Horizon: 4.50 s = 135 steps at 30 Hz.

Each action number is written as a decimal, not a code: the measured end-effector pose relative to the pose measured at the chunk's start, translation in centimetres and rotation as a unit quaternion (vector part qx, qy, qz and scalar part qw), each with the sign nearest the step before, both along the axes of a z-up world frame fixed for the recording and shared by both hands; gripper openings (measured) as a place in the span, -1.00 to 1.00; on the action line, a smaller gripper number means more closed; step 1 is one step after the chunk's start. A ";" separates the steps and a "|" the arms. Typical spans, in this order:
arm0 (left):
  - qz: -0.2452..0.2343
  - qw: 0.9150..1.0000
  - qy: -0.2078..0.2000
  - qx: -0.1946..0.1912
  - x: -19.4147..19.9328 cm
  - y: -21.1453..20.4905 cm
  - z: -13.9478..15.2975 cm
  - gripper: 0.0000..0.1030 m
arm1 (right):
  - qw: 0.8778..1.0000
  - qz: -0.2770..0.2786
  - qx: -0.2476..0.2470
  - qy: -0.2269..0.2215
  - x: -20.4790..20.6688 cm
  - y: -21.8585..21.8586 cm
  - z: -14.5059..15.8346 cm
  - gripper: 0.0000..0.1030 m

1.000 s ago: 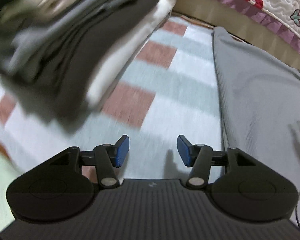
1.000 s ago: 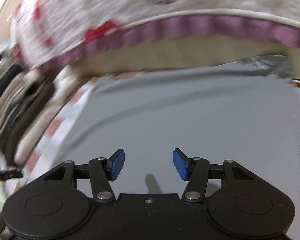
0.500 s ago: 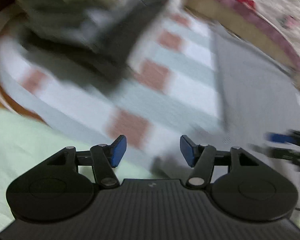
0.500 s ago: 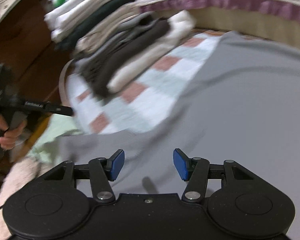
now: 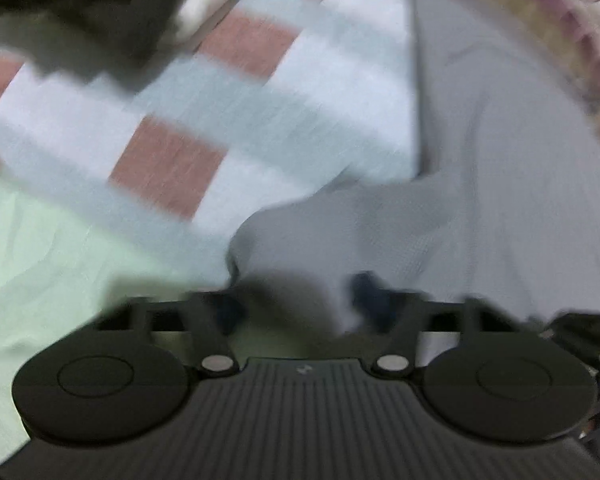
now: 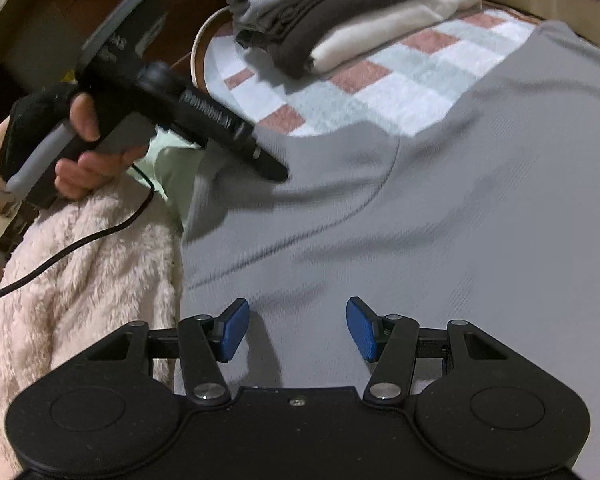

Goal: Fold clothes

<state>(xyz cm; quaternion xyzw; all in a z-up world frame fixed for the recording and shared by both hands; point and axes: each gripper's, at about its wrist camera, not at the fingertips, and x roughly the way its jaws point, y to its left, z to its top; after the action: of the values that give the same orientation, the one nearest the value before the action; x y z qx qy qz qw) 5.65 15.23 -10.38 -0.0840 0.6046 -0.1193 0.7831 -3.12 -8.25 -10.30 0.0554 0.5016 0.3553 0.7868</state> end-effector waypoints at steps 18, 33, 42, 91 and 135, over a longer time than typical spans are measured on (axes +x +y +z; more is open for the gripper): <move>0.095 0.980 -0.159 -0.064 -2.8 2.8 6.1 -0.93 | 0.998 0.025 0.039 0.032 -2.3 -0.5 -1.0 0.25; -0.218 0.957 -0.072 -0.179 0.5 -19.4 3.9 -0.46 | 0.887 -0.416 0.180 0.093 -3.8 -21.8 -3.0 0.26; -0.097 0.984 -0.103 -0.109 3.9 -9.4 2.3 -0.25 | 0.883 -0.418 0.184 0.106 -4.5 -20.4 -3.6 0.26; -0.463 0.877 -0.128 0.002 -15.7 -10.6 5.4 -0.59 | 0.978 -0.140 -0.151 -0.014 6.2 -6.2 0.9 0.22; -0.363 0.922 -0.095 0.093 -16.9 -8.2 5.4 -0.85 | 0.929 -0.366 0.039 0.027 -8.8 -12.5 -1.0 -0.82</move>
<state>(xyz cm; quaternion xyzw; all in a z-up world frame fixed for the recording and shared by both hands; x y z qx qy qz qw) -11.25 7.03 -4.99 0.2263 0.5249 -0.3465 0.7438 -11.88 -20.72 -11.27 0.2752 0.4533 0.0599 0.8457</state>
